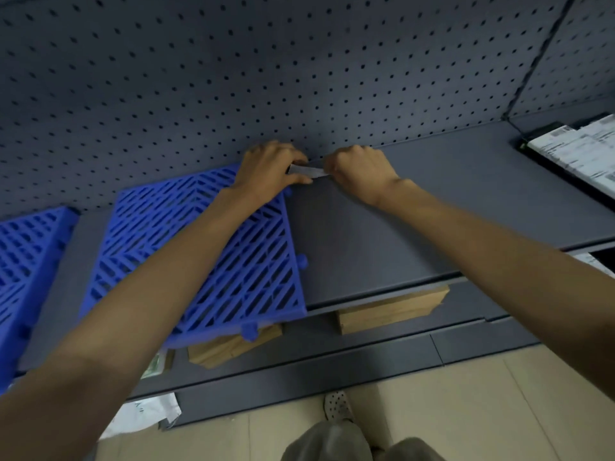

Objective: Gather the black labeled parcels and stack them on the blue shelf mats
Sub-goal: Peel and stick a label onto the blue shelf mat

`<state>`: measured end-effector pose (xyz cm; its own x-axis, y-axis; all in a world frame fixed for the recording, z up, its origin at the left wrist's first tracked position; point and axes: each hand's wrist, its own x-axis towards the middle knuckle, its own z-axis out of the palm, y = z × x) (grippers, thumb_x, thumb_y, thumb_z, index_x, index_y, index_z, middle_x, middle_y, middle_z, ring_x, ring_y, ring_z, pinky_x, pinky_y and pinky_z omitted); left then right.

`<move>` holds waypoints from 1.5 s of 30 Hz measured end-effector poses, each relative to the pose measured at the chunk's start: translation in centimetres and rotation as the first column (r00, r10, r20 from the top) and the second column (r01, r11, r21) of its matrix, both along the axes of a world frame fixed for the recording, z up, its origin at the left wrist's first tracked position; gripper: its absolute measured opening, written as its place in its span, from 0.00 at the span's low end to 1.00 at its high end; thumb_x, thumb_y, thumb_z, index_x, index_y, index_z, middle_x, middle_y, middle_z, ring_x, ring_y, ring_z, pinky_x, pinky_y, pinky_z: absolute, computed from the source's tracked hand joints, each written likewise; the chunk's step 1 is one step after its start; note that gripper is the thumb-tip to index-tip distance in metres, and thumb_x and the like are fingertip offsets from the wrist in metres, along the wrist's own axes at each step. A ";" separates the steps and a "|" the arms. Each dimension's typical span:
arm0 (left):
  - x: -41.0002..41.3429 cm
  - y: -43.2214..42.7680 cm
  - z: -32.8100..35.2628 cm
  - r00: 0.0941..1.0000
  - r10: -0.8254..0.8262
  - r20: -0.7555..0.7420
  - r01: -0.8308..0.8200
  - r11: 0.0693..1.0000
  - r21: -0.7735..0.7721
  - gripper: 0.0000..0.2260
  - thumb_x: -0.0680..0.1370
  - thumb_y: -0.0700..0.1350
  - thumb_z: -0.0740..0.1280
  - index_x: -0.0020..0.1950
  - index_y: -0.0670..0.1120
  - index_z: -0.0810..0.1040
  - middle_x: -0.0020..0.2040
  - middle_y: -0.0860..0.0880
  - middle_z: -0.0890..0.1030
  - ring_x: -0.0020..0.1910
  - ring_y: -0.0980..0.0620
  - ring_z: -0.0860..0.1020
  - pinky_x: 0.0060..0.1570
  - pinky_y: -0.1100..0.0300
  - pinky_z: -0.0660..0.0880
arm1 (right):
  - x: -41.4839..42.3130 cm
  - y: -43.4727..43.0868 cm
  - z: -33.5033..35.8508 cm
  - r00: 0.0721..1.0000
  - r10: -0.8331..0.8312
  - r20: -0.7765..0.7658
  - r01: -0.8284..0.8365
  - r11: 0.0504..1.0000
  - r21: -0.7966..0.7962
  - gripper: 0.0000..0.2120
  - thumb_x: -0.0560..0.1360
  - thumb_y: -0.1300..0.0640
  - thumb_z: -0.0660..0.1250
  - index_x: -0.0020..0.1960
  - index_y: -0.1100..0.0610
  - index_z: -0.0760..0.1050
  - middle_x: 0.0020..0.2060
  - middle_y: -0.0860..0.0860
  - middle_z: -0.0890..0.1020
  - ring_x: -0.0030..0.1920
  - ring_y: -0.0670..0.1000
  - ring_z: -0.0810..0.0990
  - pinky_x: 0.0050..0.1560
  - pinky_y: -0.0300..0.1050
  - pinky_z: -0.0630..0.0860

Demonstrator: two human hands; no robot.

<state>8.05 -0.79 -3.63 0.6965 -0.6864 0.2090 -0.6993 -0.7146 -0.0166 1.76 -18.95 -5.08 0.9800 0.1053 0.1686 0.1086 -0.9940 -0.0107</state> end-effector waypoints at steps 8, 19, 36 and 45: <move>0.2 -0.9 -0.9 0.997 0.052 -0.058 -0.054 0.998 -0.024 0.18 0.72 0.57 0.74 0.58 0.51 0.83 0.55 0.50 0.85 0.55 0.47 0.81 0.44 0.56 0.74 | -0.5 -2.0 0.6 0.995 0.084 0.056 -0.085 0.996 0.022 0.12 0.78 0.51 0.61 0.59 0.47 0.80 0.52 0.54 0.83 0.51 0.59 0.81 0.45 0.50 0.76; -1.2 -0.4 -1.2 0.987 0.152 -0.057 -0.154 0.987 -0.047 0.20 0.74 0.62 0.70 0.58 0.51 0.83 0.52 0.47 0.85 0.53 0.45 0.81 0.49 0.51 0.74 | 0.0 0.0 0.7 0.989 0.128 0.069 -0.127 0.992 -0.010 0.12 0.79 0.56 0.61 0.59 0.50 0.80 0.50 0.57 0.83 0.52 0.60 0.81 0.44 0.51 0.73; -10.2 2.6 2.6 0.933 0.353 0.070 -0.332 0.920 -0.209 0.09 0.75 0.56 0.70 0.46 0.52 0.83 0.43 0.47 0.83 0.49 0.45 0.79 0.38 0.55 0.67 | -6.8 0.9 5.2 0.962 0.161 0.219 -0.172 0.985 0.032 0.10 0.78 0.55 0.61 0.50 0.51 0.81 0.40 0.55 0.83 0.42 0.59 0.81 0.39 0.49 0.73; -19.5 12.7 3.9 0.856 0.485 0.179 -0.457 0.871 -0.178 0.09 0.77 0.57 0.68 0.49 0.53 0.83 0.44 0.49 0.84 0.47 0.45 0.80 0.35 0.53 0.70 | -12.1 10.5 6.3 0.890 0.333 0.311 -0.363 0.931 0.044 0.08 0.79 0.51 0.64 0.52 0.47 0.82 0.38 0.51 0.83 0.39 0.55 0.80 0.33 0.44 0.67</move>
